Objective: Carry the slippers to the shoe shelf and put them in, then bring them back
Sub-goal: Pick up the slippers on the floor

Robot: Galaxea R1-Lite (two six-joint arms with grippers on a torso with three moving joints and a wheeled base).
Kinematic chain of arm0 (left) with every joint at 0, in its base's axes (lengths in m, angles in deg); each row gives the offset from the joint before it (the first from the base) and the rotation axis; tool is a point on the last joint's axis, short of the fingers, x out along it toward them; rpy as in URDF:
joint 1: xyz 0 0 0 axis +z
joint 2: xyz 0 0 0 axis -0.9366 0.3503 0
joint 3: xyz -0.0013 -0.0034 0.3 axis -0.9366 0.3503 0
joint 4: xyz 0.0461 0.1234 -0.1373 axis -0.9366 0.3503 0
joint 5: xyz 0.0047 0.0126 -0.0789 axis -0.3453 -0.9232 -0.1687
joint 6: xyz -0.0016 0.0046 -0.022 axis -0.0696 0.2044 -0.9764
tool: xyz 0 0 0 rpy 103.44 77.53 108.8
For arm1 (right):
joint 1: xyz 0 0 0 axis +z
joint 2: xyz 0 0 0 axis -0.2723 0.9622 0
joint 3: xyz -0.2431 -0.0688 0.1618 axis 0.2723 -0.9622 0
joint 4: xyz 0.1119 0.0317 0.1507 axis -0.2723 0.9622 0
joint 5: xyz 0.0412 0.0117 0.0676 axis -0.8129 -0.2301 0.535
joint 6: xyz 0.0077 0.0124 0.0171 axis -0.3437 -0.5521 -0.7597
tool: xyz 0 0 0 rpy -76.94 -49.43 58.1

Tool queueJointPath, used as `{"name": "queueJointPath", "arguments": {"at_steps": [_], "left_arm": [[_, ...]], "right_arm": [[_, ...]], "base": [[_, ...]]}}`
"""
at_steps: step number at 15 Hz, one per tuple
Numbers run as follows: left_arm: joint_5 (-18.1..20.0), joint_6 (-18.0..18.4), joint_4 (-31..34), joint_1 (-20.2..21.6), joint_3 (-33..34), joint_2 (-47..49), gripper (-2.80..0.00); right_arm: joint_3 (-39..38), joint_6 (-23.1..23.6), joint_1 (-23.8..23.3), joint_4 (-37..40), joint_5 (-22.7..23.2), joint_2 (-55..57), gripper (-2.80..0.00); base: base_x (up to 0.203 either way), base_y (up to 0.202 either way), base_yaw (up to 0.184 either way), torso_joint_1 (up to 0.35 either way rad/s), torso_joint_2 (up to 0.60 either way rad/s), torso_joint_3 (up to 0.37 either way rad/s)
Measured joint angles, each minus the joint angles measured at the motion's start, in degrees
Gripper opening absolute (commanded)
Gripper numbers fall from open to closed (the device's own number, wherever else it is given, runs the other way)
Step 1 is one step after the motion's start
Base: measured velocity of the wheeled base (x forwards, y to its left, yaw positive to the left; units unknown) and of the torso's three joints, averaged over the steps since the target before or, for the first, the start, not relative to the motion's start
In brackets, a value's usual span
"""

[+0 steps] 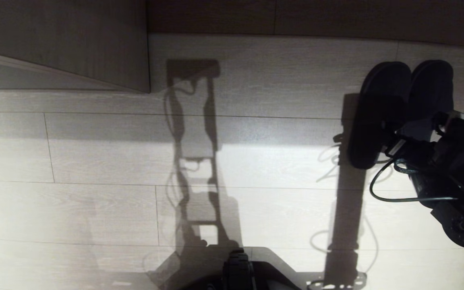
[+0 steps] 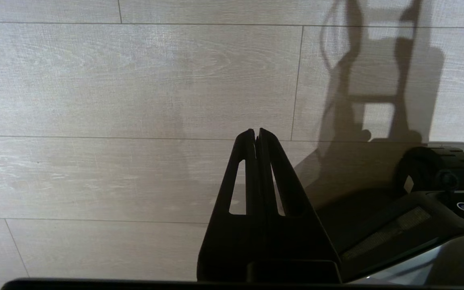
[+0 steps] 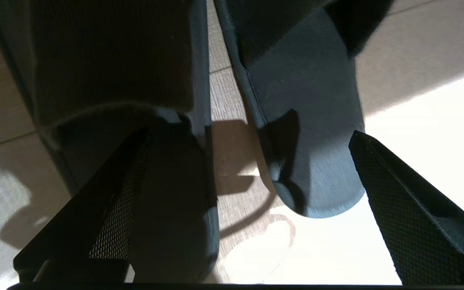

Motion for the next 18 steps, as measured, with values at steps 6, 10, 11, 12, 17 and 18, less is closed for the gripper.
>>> {"name": "queueJointPath", "arguments": {"at_steps": [6, 10, 11, 12, 17, 18], "left_arm": [[0.0, 0.0, 0.0, 0.0, 0.0, 0.0, -2.8], [0.0, 0.0, 0.0, 0.0, 0.0, 0.0, -2.8], [0.0, 0.0, 0.0, 0.0, 0.0, 0.0, -2.8], [0.0, 0.0, 0.0, 0.0, 0.0, 0.0, -2.8], [0.0, 0.0, 0.0, 0.0, 0.0, 0.0, -2.8], [0.0, 0.0, 0.0, 0.0, 0.0, 0.0, -2.8]], "right_arm": [[5.6, 0.6, -1.6, -0.1, 4.8, 2.9, 0.0], [8.8, 1.0, -4.2, 0.1, 7.4, 4.0, 0.0], [9.4, 1.1, -4.8, 0.1, 8.4, 4.2, 0.0], [10.0, 1.2, -5.2, 0.1, 9.3, 4.5, 0.0], [12.8, 1.3, -6.1, 0.3, 10.4, 6.2, 0.0], [13.1, 1.3, -6.1, 0.3, 10.5, 6.4, 0.0]], "base": [[0.0, 0.0, 0.0, 0.0, 0.0, 0.0], [0.0, 0.0, 0.0, 0.0, 0.0, 0.0], [0.0, 0.0, 0.0, 0.0, 0.0, 0.0], [0.0, 0.0, 0.0, 0.0, 0.0, 0.0], [0.0, 0.0, 0.0, 0.0, 0.0, 0.0], [0.0, 0.0, 0.0, 0.0, 0.0, 0.0]]}}
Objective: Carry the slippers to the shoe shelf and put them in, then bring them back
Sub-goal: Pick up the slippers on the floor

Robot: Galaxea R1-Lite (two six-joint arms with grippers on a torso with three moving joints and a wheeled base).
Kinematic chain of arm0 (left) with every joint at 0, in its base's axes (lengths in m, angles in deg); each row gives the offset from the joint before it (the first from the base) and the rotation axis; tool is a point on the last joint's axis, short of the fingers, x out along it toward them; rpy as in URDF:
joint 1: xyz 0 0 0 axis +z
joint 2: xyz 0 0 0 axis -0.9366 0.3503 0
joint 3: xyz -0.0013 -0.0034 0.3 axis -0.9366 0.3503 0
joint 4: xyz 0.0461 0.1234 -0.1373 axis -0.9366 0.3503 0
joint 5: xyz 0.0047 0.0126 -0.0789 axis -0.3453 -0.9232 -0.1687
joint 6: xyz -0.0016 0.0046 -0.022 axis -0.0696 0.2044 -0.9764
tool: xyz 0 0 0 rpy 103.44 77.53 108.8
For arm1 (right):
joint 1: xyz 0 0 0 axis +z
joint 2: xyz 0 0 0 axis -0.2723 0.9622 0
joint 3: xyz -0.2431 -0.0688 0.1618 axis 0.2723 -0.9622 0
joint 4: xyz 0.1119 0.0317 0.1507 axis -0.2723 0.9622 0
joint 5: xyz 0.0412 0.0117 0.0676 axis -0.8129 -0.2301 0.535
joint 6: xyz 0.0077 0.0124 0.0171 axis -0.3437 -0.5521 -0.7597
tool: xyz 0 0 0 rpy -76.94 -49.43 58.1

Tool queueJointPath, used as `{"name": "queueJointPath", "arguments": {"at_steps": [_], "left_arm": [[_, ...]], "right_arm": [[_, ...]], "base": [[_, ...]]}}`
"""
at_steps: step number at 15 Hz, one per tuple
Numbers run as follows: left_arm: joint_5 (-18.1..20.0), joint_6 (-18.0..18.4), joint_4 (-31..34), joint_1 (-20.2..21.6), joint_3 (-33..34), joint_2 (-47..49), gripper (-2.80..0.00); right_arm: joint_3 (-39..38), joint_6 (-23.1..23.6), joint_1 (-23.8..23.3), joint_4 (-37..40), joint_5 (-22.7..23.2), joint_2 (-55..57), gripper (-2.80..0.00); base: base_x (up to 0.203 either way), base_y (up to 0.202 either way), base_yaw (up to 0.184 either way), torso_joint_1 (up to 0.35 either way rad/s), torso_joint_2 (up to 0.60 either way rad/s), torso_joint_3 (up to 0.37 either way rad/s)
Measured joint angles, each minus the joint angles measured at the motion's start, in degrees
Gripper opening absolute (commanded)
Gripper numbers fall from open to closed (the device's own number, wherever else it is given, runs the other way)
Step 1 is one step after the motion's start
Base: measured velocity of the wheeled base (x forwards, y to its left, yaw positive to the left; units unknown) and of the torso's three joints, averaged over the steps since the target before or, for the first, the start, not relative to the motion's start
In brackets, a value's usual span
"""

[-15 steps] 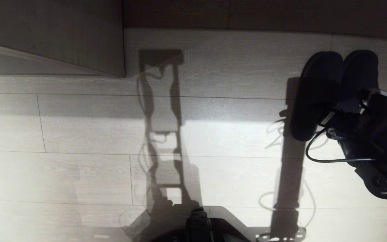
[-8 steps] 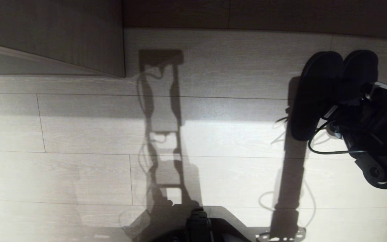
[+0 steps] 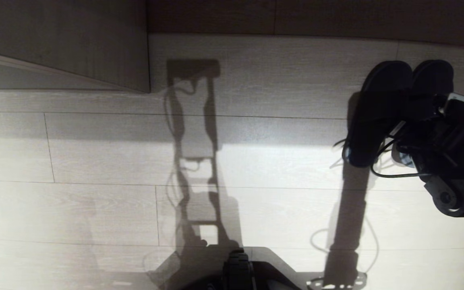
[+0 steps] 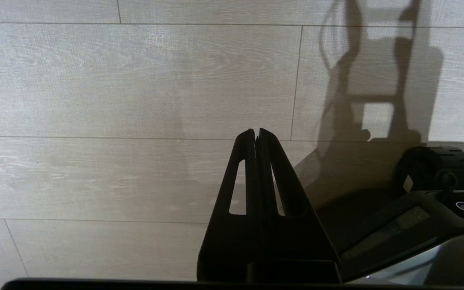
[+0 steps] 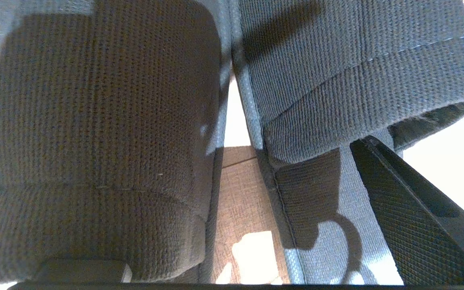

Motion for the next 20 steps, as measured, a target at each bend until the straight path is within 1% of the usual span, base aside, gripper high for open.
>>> {"name": "queueJointPath", "arguments": {"at_steps": [1, 3, 12, 20], "left_arm": [[0.0, 0.0, 0.0, 0.0, 0.0, 0.0, -2.8], [0.0, 0.0, 0.0, 0.0, 0.0, 0.0, -2.8], [0.0, 0.0, 0.0, 0.0, 0.0, 0.0, -2.8], [0.0, 0.0, 0.0, 0.0, 0.0, 0.0, -2.8]], "right_arm": [[0.2, 0.0, 0.0, 0.0, 0.1, 0.2, 0.0], [1.4, 0.0, -1.1, 0.2, 2.7, 0.7, 0.0], [6.9, 0.1, -4.9, 1.2, 7.9, 3.1, 0.0], [10.6, 0.1, -5.7, 1.6, 8.2, 4.4, 0.0]], "base": [[0.0, 0.0, 0.0, 0.0, 0.0, 0.0], [0.0, 0.0, 0.0, 0.0, 0.0, 0.0], [0.0, 0.0, 0.0, 0.0, 0.0, 0.0], [0.0, 0.0, 0.0, 0.0, 0.0, 0.0]]}}
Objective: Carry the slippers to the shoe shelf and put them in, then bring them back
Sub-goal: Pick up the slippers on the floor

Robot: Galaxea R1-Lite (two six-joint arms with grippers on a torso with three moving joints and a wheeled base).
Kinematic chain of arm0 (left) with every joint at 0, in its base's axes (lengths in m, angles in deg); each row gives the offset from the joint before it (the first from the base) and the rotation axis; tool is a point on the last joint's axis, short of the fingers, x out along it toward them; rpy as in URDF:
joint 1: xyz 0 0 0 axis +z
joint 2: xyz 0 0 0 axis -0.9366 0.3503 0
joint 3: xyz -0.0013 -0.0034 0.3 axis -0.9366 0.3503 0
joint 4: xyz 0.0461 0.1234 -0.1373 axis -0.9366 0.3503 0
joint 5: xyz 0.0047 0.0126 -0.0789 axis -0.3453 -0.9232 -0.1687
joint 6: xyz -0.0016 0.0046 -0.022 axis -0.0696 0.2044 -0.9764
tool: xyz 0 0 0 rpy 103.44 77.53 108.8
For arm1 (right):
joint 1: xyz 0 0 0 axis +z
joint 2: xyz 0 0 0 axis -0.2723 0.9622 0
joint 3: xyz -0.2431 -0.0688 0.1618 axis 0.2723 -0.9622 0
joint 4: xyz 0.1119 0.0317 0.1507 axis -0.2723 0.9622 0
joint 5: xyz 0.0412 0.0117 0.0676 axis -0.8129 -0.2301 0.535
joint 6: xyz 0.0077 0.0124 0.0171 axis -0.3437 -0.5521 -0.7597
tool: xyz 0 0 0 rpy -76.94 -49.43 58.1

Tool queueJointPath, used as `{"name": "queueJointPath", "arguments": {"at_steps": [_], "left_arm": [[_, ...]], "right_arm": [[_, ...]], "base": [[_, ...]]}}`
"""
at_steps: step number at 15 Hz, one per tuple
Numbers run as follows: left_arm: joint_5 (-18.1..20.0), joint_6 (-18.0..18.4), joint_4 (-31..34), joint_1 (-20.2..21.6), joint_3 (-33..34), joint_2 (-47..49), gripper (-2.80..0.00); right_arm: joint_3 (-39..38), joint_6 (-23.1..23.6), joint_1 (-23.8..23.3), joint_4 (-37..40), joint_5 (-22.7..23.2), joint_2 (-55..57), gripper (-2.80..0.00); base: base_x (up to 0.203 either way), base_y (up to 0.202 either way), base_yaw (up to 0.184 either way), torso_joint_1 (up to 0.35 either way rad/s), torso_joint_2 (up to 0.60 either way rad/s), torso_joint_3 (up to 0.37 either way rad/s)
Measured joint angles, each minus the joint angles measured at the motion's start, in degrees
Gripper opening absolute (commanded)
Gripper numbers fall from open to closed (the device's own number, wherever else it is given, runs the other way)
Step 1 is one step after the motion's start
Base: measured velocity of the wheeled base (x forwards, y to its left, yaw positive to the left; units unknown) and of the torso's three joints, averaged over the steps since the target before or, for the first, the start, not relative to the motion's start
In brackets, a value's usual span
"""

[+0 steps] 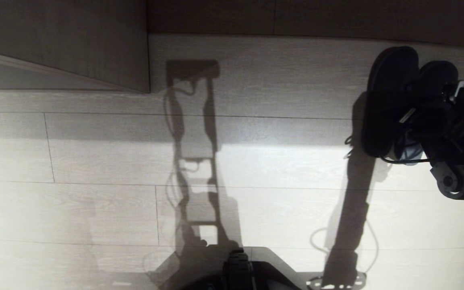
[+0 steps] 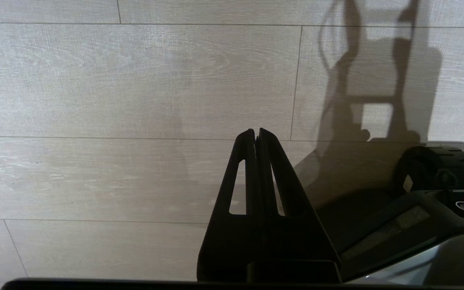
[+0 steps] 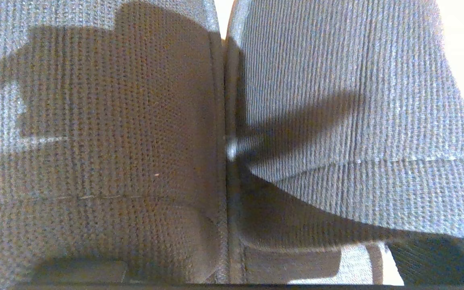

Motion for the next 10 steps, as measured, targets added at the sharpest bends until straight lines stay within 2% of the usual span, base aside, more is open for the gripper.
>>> {"name": "queueJointPath", "arguments": {"at_steps": [4, 5, 10], "left_arm": [[0.0, 0.0, 0.0, 0.0, 0.0, 0.0, -2.8], [0.0, 0.0, 0.0, 0.0, 0.0, 0.0, -2.8], [0.0, 0.0, 0.0, 0.0, 0.0, 0.0, -2.8]], "right_arm": [[0.3, 0.0, -0.1, 0.0, 0.0, 0.2, 0.0], [0.3, 0.0, -0.2, 0.0, 0.0, 0.2, -2.8], [-0.2, 0.0, -0.5, 0.2, 0.0, -0.2, -2.8]], "base": [[0.0, 0.0, 0.0, 0.0, 0.0, 0.0], [0.0, 0.0, 0.0, 0.0, 0.0, 0.0], [0.0, 0.0, 0.0, 0.0, 0.0, 0.0]]}}
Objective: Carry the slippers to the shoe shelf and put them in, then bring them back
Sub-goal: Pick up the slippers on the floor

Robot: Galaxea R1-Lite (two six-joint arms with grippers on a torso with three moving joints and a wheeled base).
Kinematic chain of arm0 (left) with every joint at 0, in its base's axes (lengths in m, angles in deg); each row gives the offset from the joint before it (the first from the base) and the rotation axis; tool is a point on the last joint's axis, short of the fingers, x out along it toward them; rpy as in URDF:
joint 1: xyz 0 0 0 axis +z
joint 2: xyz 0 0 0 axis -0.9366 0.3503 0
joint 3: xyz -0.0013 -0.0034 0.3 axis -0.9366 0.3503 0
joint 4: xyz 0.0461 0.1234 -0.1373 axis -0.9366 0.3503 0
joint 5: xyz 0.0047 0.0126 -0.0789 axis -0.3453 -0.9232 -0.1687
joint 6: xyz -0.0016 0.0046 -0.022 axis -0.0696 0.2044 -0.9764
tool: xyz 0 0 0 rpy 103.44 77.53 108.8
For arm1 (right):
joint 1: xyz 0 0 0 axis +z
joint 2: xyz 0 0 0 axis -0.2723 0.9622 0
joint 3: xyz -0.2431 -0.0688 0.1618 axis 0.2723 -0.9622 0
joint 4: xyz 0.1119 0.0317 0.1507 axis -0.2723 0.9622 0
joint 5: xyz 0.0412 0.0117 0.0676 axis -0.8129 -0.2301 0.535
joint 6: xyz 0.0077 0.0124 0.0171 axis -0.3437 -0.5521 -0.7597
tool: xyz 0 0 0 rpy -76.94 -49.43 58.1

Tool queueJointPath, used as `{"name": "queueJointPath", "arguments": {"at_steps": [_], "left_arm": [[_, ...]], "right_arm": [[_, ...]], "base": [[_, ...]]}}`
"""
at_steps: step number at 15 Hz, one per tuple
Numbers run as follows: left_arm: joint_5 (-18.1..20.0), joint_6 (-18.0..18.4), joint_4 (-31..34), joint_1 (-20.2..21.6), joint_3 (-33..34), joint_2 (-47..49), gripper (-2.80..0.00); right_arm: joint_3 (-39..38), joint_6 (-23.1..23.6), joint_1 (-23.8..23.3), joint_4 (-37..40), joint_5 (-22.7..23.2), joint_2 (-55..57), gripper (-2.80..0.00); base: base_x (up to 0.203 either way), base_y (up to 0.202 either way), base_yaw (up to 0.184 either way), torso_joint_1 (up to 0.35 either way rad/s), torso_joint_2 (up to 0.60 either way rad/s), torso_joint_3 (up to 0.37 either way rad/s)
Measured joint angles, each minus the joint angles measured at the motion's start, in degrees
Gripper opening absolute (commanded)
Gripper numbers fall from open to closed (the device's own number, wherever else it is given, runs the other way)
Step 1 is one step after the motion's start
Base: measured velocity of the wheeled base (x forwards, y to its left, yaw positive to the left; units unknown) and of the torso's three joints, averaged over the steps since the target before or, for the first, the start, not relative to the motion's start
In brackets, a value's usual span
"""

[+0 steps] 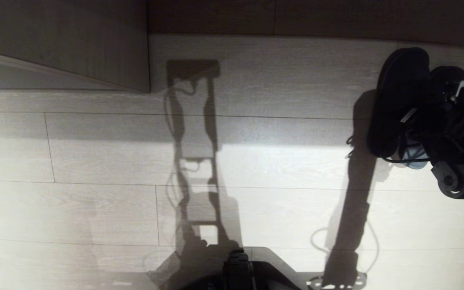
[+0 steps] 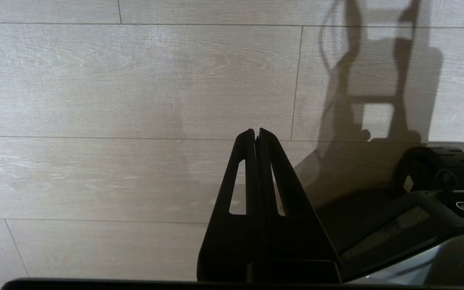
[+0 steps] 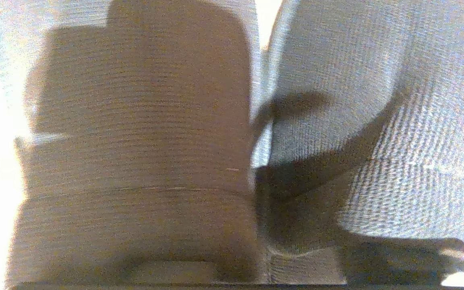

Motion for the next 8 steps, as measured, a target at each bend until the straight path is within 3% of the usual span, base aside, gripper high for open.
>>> {"name": "queueJointPath", "arguments": {"at_steps": [8], "left_arm": [[0.0, 0.0, 0.0, 0.0, 0.0, 0.0, -2.8]], "right_arm": [[-1.8, -0.3, 0.0, 0.0, 1.1, -1.5, -2.8]], "base": [[0.0, 0.0, 0.0, 0.0, 0.0, 0.0]]}}
